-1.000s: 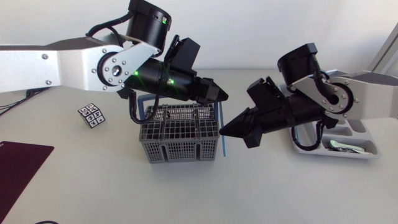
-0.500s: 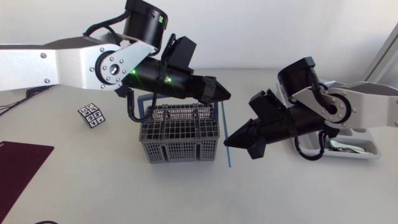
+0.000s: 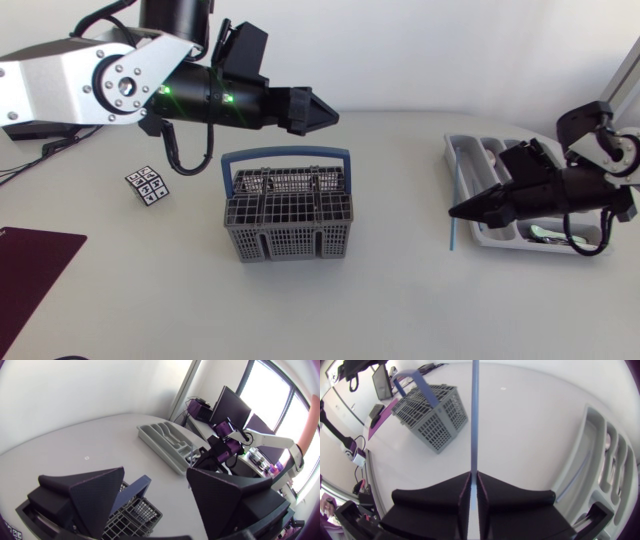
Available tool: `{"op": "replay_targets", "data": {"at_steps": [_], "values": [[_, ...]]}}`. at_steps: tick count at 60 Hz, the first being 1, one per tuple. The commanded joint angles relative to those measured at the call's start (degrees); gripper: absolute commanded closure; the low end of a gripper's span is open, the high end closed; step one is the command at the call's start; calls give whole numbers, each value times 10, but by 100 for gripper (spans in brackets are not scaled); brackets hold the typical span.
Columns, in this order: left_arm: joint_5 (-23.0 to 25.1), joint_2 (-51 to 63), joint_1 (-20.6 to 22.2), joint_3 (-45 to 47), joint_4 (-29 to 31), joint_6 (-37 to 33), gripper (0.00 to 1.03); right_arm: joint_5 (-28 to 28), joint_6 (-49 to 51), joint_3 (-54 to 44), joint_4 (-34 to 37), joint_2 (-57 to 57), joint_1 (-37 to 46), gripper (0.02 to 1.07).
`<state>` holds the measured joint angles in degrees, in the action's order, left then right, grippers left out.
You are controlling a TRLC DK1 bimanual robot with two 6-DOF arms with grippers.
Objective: Transfer all utensils from the basket to the drawer tray.
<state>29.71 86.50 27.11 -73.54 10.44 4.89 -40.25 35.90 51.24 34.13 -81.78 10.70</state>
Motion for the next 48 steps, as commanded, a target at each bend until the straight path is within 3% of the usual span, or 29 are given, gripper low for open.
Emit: {"op": "replay_targets", "data": {"at_steps": [1,21,48], "values": [[0,-16,-12,19,-3,-4,9,-8,30,32,16,-35,41,101],[-19,-41,-21,31,45,-42,5,-4,17,133,19,-153,126,101],[-129,-99,-15,88,52,-124,5,76,-73,250,23,-291,131,101]]}}
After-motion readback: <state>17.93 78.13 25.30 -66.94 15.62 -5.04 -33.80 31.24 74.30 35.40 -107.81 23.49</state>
